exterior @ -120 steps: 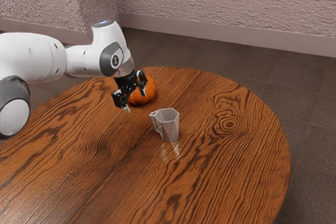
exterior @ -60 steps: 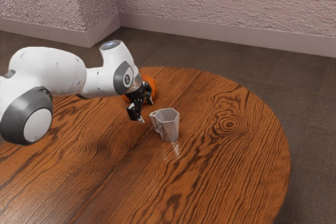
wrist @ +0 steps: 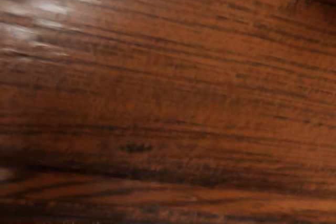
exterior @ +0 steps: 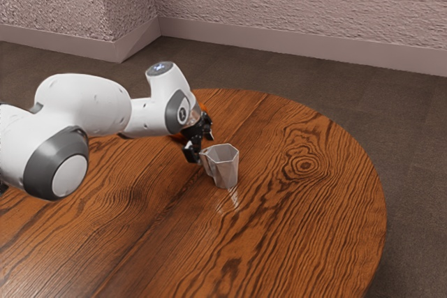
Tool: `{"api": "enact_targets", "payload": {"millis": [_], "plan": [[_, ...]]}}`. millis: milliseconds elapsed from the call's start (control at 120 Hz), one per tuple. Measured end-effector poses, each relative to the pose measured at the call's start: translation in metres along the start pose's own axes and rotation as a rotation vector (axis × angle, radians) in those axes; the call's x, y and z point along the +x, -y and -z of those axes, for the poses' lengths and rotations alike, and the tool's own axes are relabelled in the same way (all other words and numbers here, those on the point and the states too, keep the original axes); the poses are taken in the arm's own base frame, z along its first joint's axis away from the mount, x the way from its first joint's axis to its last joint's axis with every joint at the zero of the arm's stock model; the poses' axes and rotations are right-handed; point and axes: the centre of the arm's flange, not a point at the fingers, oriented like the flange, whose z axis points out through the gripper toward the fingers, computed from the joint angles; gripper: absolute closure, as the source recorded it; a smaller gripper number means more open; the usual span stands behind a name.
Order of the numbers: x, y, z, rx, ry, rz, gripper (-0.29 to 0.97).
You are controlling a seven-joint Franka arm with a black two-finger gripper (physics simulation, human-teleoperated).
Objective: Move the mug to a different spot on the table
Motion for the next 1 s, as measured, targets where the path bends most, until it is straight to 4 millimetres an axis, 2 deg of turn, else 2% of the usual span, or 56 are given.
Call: {"api": "enact_targets", "payload": {"millis": [108, 275, 408, 692, 867, 1000], "plan": [[-0.002, 0.001, -0.004, 0.0, 0.007, 0.016, 0.0], [0.004, -0.001, 0.007, 0.0, 0.042, 0.067, 0.0], [0.005, 0.005, 0.005, 0.028, 0.078, 0.091, 0.0], [0.007, 0.011, 0.002, 0.071, 0.102, 0.041, 0.0], [0.005, 0.011, 0.013, 0.081, 0.121, -0.01, 0.0], [0.011, 0.017, 0.013, 0.11, 0.137, -0.03, 0.0]]}}
